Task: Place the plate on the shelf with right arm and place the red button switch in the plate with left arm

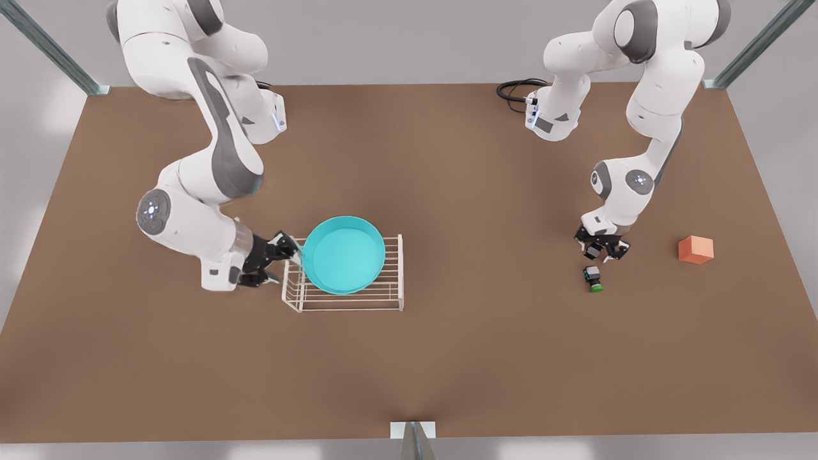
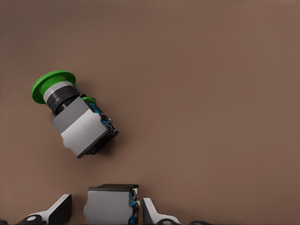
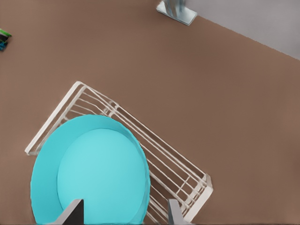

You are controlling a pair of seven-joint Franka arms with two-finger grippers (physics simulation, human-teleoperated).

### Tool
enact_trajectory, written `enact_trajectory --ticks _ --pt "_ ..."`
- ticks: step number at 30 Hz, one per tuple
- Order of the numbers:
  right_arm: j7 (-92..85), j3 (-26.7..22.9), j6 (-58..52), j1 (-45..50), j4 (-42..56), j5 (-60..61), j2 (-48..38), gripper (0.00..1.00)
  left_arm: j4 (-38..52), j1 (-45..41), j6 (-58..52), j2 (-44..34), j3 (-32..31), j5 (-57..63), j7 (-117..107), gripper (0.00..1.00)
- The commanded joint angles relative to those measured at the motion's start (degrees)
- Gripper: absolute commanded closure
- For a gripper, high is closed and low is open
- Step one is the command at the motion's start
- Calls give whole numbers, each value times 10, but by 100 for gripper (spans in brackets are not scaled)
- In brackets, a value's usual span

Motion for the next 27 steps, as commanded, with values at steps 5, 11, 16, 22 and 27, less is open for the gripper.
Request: enact_trajectory --ticks 5,11,16,22,27 --pt "55 -5 -83 -146 40 -179 37 0 7 -2 -27 -24 -3 1 -45 70" --pt "42 -7 -75 -157 40 -179 61 0 130 -23 -282 -91 -19 3 -118 70" --pt "35 -8 -75 -157 40 -178 66 0 356 -187 -542 -68 -20 6 -468 70" --pt "35 -8 -75 -157 40 -178 69 0 592 -348 -640 2 -82 -108 -1078 70" --pt "29 -9 -75 -165 41 -178 69 0 704 -385 -390 125 -171 -108 -1377 69"
